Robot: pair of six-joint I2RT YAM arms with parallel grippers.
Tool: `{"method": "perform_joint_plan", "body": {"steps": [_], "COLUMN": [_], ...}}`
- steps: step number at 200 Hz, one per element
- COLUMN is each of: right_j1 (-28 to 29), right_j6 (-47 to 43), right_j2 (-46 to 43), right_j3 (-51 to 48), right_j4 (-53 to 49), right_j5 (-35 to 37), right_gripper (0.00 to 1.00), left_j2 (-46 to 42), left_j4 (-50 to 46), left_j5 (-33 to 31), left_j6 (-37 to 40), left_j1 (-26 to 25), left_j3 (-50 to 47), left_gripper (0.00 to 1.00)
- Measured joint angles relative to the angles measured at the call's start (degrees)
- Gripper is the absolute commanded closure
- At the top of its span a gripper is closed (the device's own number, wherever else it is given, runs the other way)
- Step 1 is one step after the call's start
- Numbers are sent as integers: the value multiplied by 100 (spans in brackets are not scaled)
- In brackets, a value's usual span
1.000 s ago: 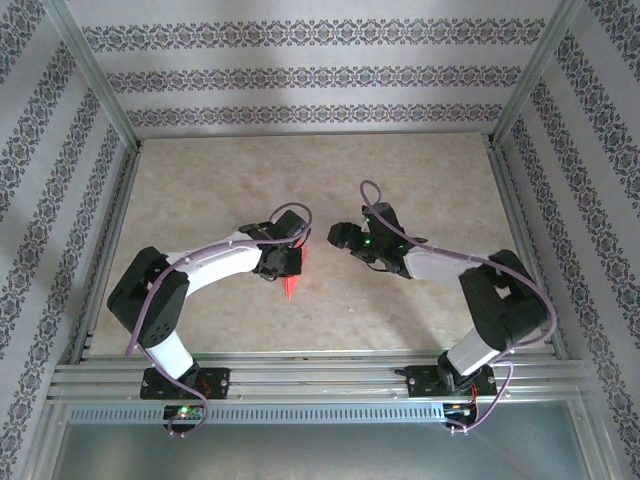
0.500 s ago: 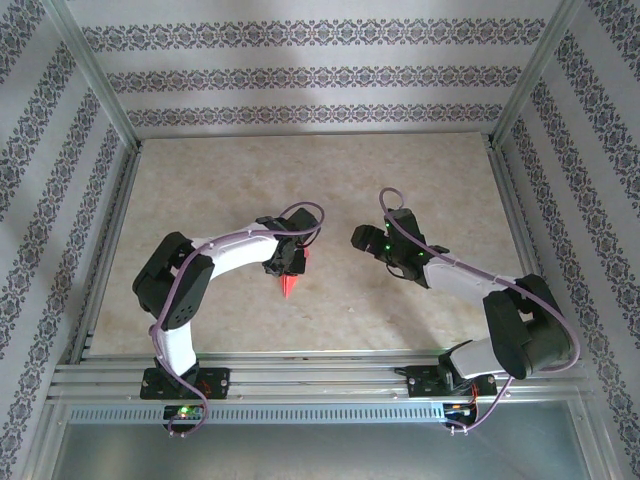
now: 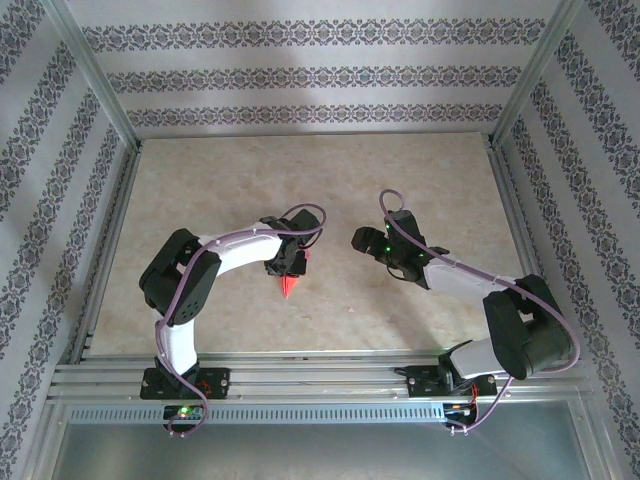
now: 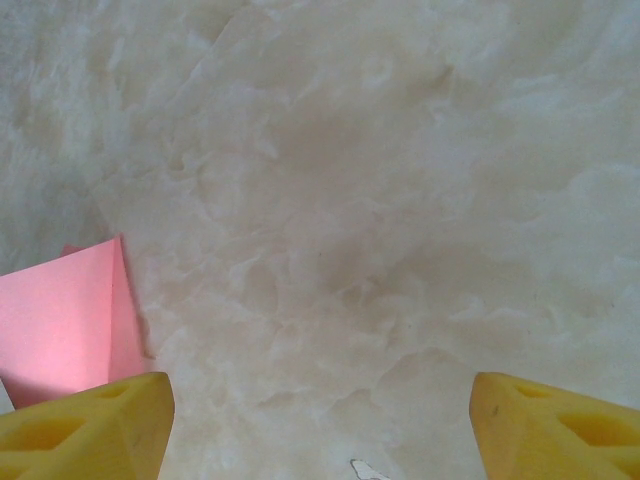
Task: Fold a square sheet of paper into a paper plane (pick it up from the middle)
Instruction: Move the paper plane to the top-center of the table.
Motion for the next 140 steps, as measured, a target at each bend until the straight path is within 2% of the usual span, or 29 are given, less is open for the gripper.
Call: {"method": "perform_joint_plan", "body": {"steps": [41, 140], "right_j1": [0, -63], "right_j6": [2, 2], "right_j2": [0, -92], "right_j3": [-7, -52], "right_j4": [0, -2], "right_j5": [0, 2], "right_gripper": [22, 20], "left_j2": [22, -142], "left_j4": [0, -210], "left_j5": [-20, -245], "left_j6": [-101, -164], "left_j1": [-31, -31], "left_j3": [13, 306], "left_gripper": [77, 90]}}
